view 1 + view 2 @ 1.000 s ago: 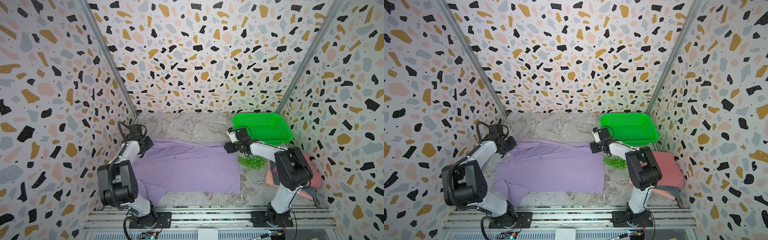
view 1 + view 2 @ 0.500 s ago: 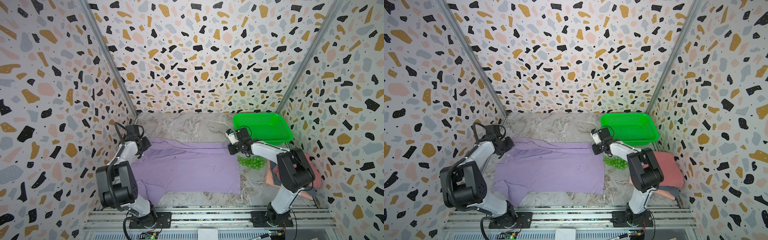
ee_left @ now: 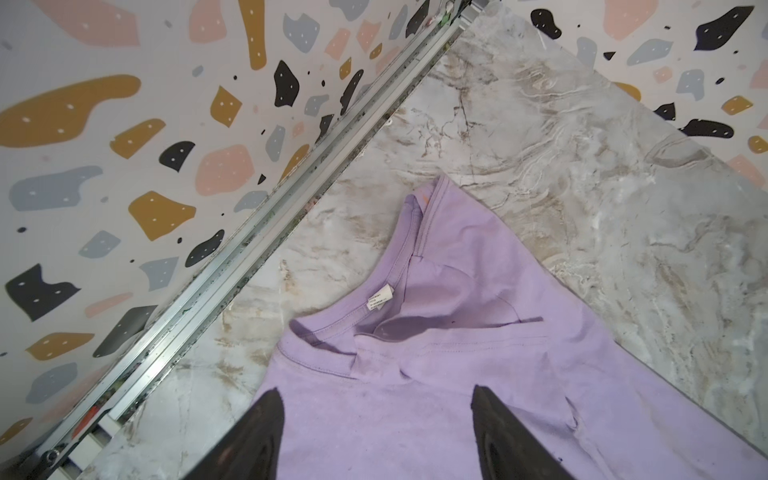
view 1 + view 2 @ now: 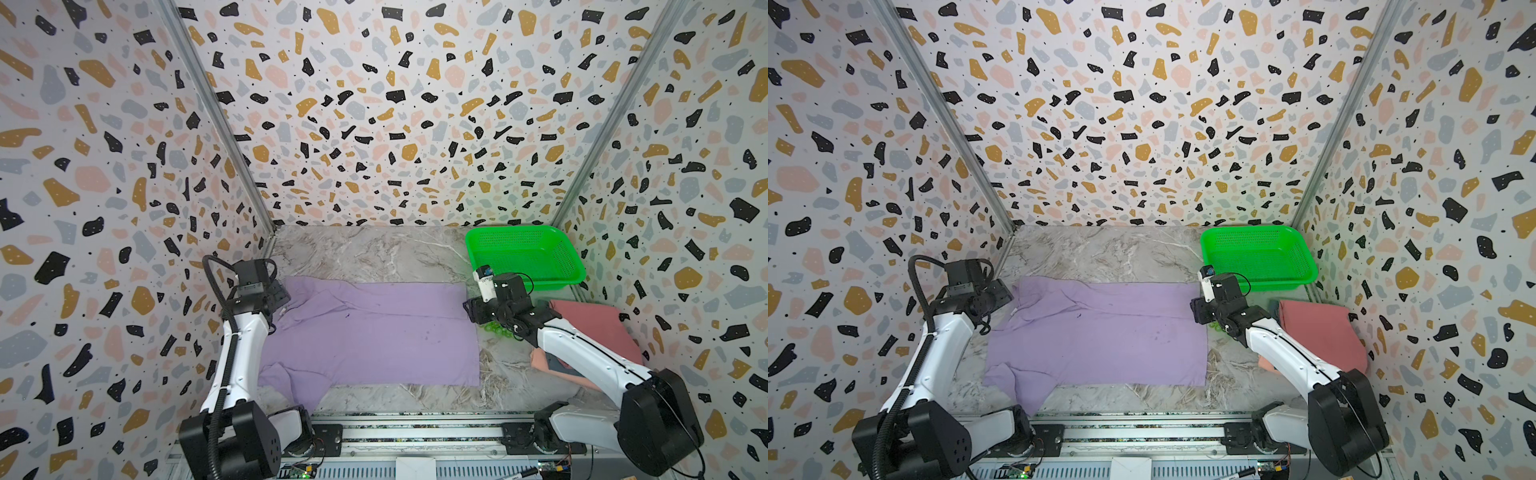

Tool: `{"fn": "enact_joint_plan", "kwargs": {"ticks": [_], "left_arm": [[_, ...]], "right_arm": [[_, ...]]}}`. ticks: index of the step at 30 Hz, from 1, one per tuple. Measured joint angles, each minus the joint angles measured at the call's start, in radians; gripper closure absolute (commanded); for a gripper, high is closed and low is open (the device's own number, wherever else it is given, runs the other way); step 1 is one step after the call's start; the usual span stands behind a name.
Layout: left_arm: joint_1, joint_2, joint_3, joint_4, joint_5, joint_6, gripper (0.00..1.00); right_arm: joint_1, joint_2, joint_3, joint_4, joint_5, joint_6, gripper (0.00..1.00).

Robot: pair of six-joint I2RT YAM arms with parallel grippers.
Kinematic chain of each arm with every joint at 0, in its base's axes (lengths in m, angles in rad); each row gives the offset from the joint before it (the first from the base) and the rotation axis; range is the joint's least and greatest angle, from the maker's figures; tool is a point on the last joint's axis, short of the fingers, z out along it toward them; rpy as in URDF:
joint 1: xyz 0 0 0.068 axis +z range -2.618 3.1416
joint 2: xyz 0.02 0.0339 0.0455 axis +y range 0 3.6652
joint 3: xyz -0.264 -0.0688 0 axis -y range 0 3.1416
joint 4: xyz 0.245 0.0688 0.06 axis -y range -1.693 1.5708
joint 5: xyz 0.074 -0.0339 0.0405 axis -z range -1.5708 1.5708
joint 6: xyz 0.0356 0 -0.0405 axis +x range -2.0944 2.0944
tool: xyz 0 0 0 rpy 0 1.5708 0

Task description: Fold and stack the t-shirts

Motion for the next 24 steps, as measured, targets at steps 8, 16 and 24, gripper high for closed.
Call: {"fn": "enact_joint_plan", "kwargs": {"ticks": [8,16,24], "left_arm": [[-0.003,0.262,0.015,0.096,0.189,-0.012,0.27],[-0.021,0.404,0.017,0.207,0.296,-0.064,0.27],[-0.024,0.57,0.035,0.289,0.313,-0.094,0.27]], "right_arm": [[0.023,0.251,0.109,0.125,-0.071,0.138,0.37],[0.089,0.515,0.243,0.174,-0.119,0.182,0.4],[0.106,0.629,0.271,0.169,-0.129,0.208,0.41]]}}
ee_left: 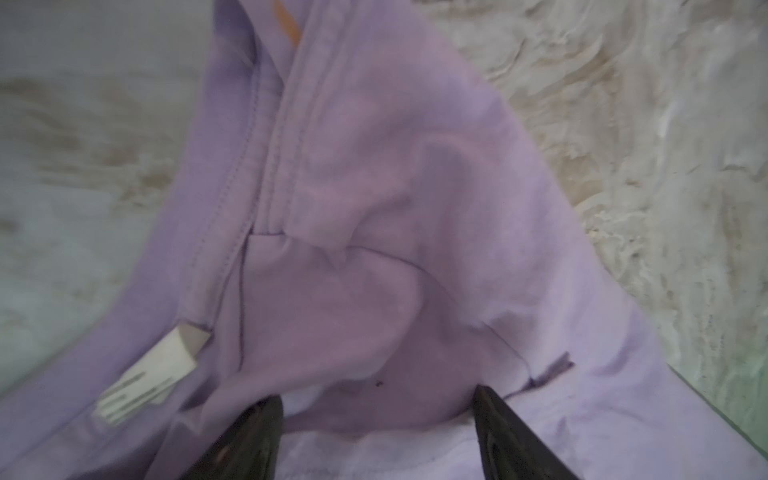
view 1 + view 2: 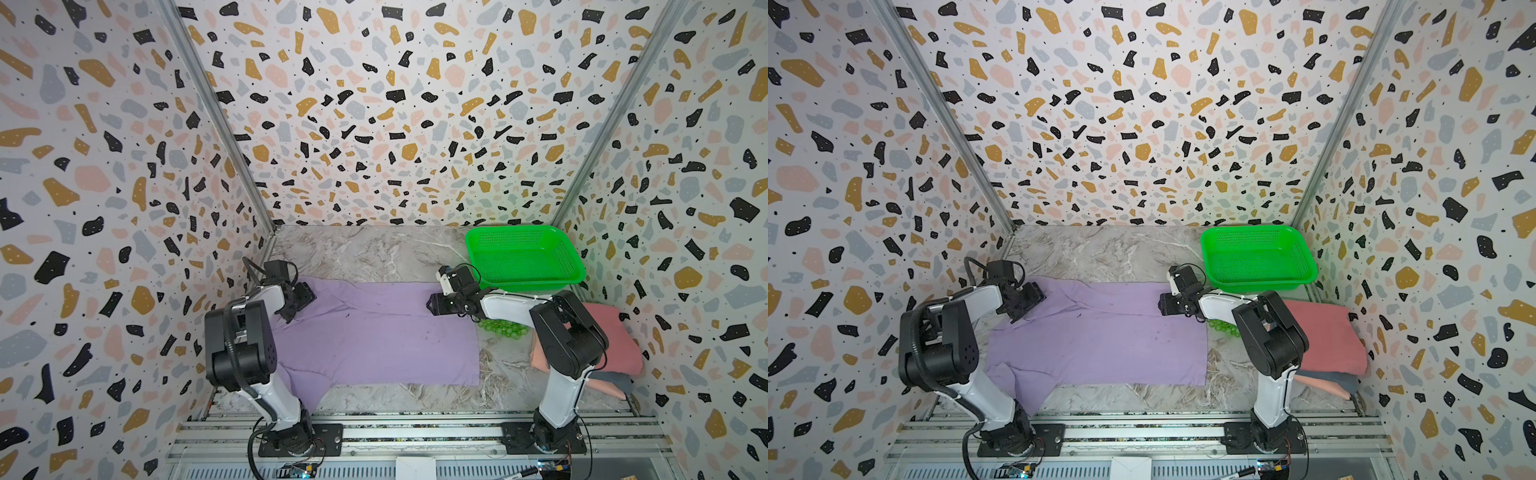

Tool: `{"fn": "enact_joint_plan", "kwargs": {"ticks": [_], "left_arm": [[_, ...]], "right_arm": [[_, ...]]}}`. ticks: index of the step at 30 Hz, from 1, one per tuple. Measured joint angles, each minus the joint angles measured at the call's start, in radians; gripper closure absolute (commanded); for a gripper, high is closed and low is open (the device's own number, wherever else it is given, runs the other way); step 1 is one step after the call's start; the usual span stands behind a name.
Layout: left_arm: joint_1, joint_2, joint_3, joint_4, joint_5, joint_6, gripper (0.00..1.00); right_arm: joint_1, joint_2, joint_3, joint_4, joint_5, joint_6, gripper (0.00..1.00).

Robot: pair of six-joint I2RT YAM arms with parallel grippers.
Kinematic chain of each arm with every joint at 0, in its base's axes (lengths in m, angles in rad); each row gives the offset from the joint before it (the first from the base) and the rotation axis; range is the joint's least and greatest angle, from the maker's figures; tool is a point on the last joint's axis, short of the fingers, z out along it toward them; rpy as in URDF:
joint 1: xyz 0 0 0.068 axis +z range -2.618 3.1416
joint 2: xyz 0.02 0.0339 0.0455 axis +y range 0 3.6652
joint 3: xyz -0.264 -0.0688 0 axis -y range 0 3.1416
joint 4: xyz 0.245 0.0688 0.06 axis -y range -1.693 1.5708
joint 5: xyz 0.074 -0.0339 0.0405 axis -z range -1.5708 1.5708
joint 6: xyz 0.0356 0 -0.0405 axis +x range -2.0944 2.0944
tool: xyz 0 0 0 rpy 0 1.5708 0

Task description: Fold and stack the t-shirts

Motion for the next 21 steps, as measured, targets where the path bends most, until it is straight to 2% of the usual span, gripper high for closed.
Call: {"fn": "enact_joint_plan", "kwargs": {"ticks": [6,12,16,18,21], "left_arm": [[0.0,0.124,0.138,0.045,-0.013,-0.011,0.27],[0.002,0.298,0.367,0.061,-0.014,-0.022,0.27],[0.002,0.392,0.519,0.028,0.006,-0.018,0.31],[0.003,0.409,0.572,0.003,0.033,-0.013,0.31],[0.003,0.389,0.634,-0.037,0.053,-0.002,0.3]], "right_arm": [[-0.006,0.145,0.183,0.002,0.002,-0.003,0.42],[-0.049,0.429,0.593,-0.024,-0.003,-0.019,0.42],[-0.1,0.623,0.913,-0.084,-0.027,-0.033,0.42],[-0.116,0.682,1.015,-0.112,-0.046,-0.048,0.41],[-0.137,0.7,1.06,-0.149,-0.075,-0.07,0.39]]}}
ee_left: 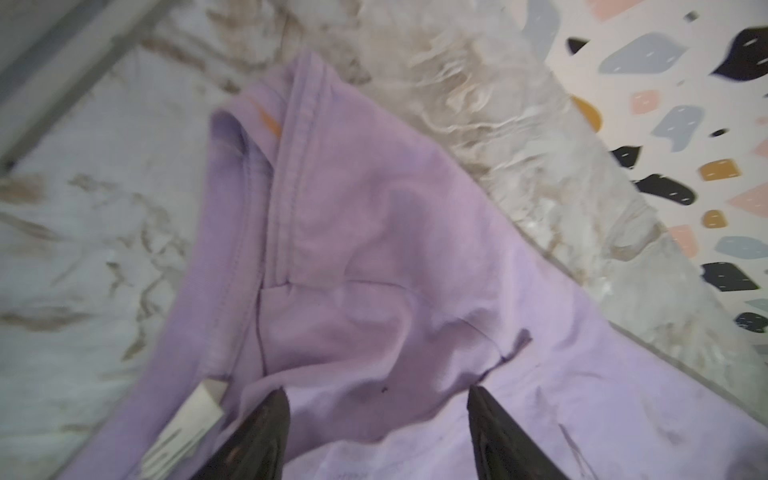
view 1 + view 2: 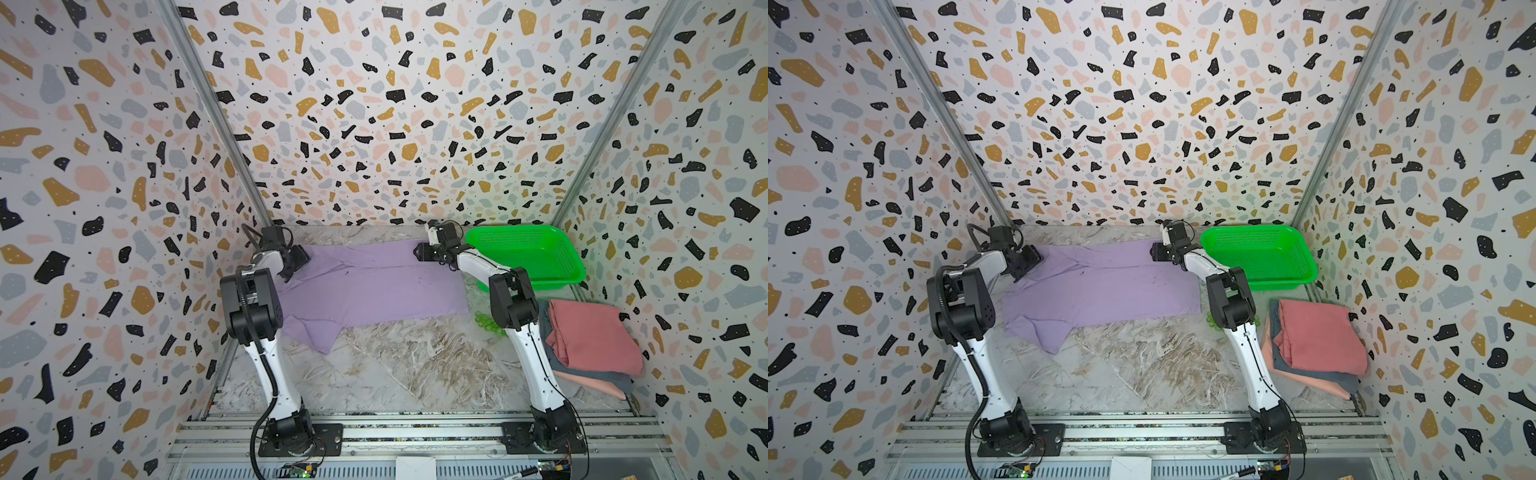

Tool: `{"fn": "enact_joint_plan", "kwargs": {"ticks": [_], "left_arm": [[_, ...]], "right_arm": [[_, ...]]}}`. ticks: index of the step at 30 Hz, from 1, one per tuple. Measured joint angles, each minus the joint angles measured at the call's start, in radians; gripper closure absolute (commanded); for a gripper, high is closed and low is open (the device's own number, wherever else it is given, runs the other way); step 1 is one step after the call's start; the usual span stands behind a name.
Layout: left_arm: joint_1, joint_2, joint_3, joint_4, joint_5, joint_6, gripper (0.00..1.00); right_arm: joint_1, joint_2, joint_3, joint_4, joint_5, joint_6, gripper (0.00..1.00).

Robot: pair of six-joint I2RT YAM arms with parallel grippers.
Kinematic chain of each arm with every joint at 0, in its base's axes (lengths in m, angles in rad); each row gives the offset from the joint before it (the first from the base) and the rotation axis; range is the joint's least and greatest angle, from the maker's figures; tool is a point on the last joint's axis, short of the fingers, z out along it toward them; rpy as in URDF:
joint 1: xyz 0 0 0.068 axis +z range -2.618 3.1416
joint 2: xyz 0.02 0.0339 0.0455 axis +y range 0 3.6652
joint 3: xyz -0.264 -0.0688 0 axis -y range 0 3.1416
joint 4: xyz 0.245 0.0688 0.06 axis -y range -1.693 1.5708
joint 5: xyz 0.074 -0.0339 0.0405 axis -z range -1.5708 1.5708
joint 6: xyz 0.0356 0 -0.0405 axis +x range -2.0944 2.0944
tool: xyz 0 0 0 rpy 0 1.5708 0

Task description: Fold and stack the t-shirts

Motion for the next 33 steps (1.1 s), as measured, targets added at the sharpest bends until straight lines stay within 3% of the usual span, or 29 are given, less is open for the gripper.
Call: {"fn": "enact_joint_plan", "kwargs": {"ticks": [5,13,18,25,33], "left_arm": [[0.002,-0.196,-0.067,-0.038,-0.009,0.004,0.31],[0.004,-0.684,-0.547,-0.142,-0.045,-0.04,0.32],[0.005,-0.887,-0.767,-0.274,-0.079,-0.06,0.33],[0.005,-0.951,-0.931,-0.282,-0.062,-0.11,0.34],[0.005,-0.844,-0.97,-0.15,-0.057,-0.147,0.37]], "right_arm": [[-0.001,-0.12,-0.162,-0.016,-0.013,-0.023,0.35],[0.044,-0.672,-0.731,0.037,-0.014,0.071,0.32],[0.042,-0.899,-0.972,0.028,-0.005,0.143,0.29],[0.01,-1.027,-1.246,-0.02,0.031,0.166,0.27],[-0.058,-1.097,-1.302,-0.02,0.027,0.145,0.27]]}}
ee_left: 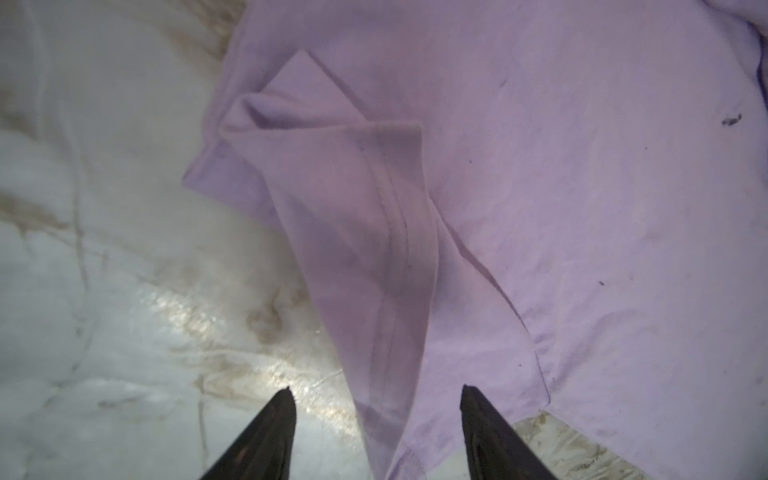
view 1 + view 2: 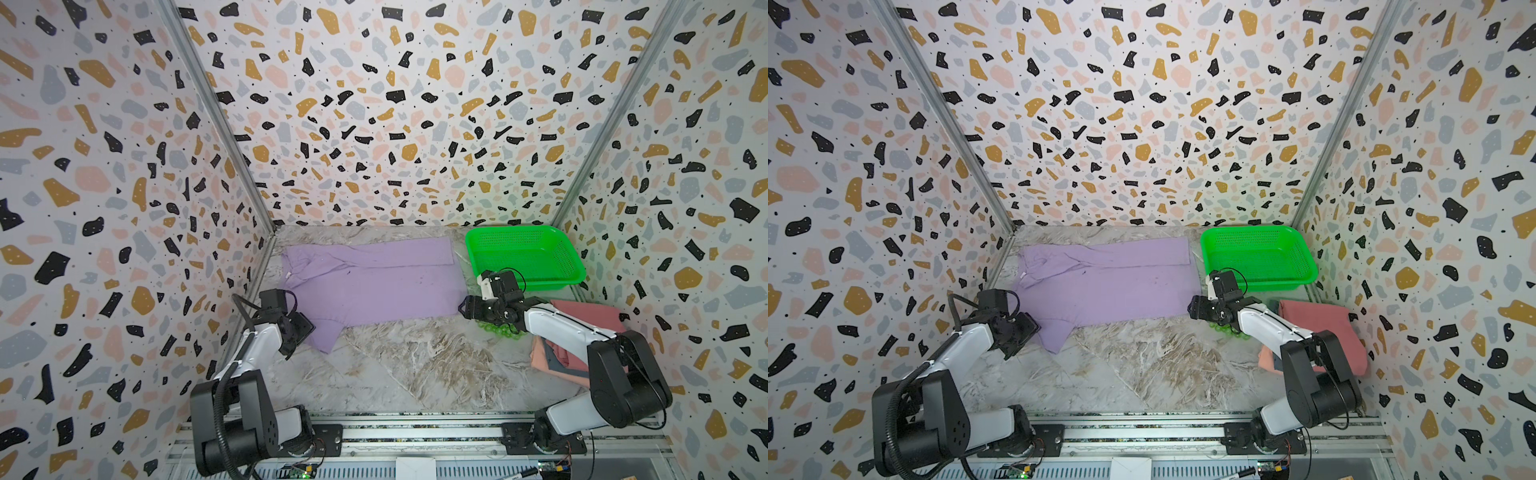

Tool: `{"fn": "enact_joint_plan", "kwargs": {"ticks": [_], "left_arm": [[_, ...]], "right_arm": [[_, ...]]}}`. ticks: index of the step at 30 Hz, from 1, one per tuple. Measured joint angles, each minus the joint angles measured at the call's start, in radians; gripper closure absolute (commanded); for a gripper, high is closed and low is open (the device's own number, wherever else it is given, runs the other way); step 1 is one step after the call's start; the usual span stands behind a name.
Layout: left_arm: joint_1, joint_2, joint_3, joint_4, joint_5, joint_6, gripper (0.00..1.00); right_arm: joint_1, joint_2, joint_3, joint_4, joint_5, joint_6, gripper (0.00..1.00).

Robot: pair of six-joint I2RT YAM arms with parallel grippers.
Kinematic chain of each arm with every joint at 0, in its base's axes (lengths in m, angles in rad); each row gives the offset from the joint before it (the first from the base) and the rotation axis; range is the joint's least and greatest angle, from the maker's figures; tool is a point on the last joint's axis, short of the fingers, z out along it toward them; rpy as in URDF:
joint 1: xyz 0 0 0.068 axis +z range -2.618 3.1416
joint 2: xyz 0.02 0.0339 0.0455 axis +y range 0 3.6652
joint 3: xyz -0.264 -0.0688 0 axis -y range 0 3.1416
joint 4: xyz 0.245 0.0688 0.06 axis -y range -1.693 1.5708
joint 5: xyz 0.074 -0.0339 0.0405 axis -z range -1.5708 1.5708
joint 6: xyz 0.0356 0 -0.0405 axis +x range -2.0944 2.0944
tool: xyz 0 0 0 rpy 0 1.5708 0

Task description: Fold and stack the t-shirts

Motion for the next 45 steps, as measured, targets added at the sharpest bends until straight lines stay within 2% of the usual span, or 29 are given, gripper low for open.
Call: {"fn": "enact_joint_plan", "kwargs": {"ticks": [7,15,20,24,27,29,33,36,45], "left_arm": [[0.0,0.086,0.035,0.037,-0.04,0.01,0.44],[0.0,0.121,0.047,0.062,-0.089,0.036,0.83],[0.0,0.121,0.047,0.064,-0.103,0.051,0.99],[0.0,0.089,0.047,0.051,-0.107,0.061,1.0],[0.0,0.014,0.042,0.016,-0.106,0.063,1.0],[0.0,-0.055,0.027,0.0,-0.102,0.064,0.81],[0.0,-0.147,-0.008,-0.01,-0.077,0.06,0.64],[0.0,-0.09,-0.004,-0.005,-0.058,0.064,0.61],[0.0,0.179,0.097,0.0,-0.055,0.131,0.61]], "right_arm": [[-0.007,0.001,0.0,0.006,-0.005,-0.016,0.27],[-0.037,0.006,0.0,0.006,-0.01,-0.01,0.28],[-0.037,0.022,0.0,0.006,-0.019,0.001,0.29],[-0.034,0.029,0.0,0.008,-0.02,0.015,0.3],[-0.029,0.032,0.0,0.011,-0.019,0.023,0.3],[-0.027,0.035,0.0,0.014,-0.015,0.029,0.3],[-0.019,0.039,0.0,0.023,-0.014,0.039,0.3],[-0.011,0.048,0.001,0.025,-0.014,0.039,0.29],[0.0,0.068,0.001,0.025,-0.006,0.054,0.29]]}}
